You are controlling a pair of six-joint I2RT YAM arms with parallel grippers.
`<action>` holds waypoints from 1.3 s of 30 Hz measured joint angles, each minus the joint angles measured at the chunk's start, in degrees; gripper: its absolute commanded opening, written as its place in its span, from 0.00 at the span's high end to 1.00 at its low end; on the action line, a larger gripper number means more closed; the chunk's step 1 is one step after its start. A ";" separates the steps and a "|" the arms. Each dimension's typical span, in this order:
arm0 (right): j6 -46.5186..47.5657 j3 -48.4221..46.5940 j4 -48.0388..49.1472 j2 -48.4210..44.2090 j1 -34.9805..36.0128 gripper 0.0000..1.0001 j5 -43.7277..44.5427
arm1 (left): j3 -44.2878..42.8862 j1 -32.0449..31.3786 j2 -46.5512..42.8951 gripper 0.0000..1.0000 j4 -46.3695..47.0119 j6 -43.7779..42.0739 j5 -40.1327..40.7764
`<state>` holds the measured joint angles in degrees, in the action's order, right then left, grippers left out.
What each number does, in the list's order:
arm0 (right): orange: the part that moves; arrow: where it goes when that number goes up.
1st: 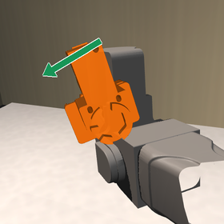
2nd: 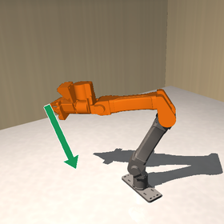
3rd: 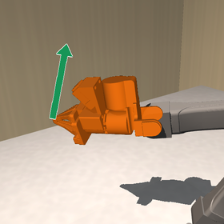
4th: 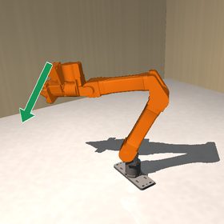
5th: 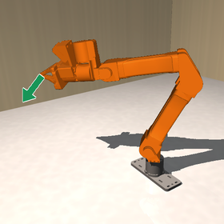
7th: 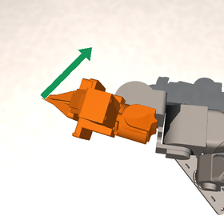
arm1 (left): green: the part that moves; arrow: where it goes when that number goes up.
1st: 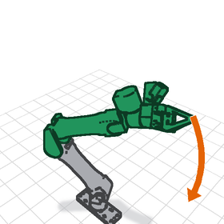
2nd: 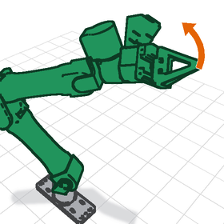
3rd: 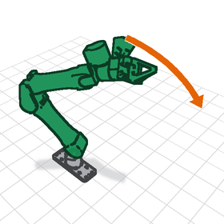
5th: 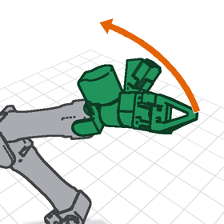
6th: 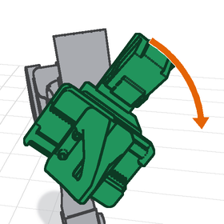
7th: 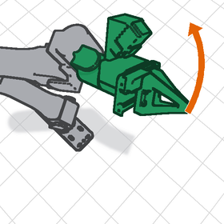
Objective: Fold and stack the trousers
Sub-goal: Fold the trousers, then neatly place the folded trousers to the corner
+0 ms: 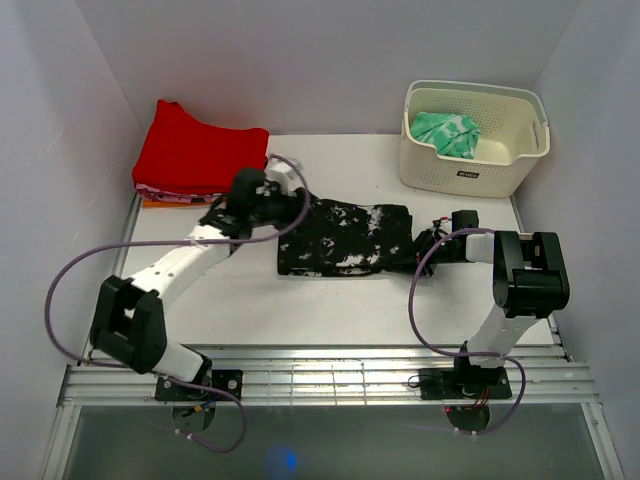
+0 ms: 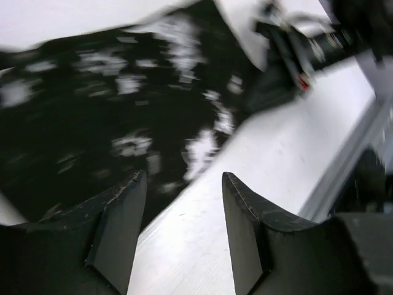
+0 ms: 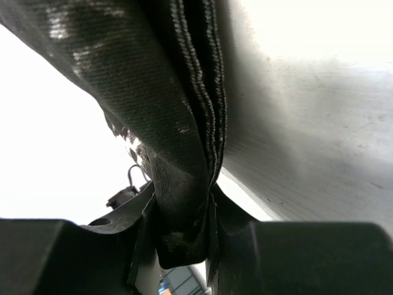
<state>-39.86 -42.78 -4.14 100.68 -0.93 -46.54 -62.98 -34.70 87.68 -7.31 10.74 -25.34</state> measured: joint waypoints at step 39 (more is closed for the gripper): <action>5.35 1.84 -0.44 -7.08 6.34 0.92 9.75 | 19.69 22.56 8.79 0.52 7.32 29.29 -4.04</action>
<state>-34.50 -40.95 -4.58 93.60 5.41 -36.80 -43.29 -12.14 96.47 0.01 40.03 -29.39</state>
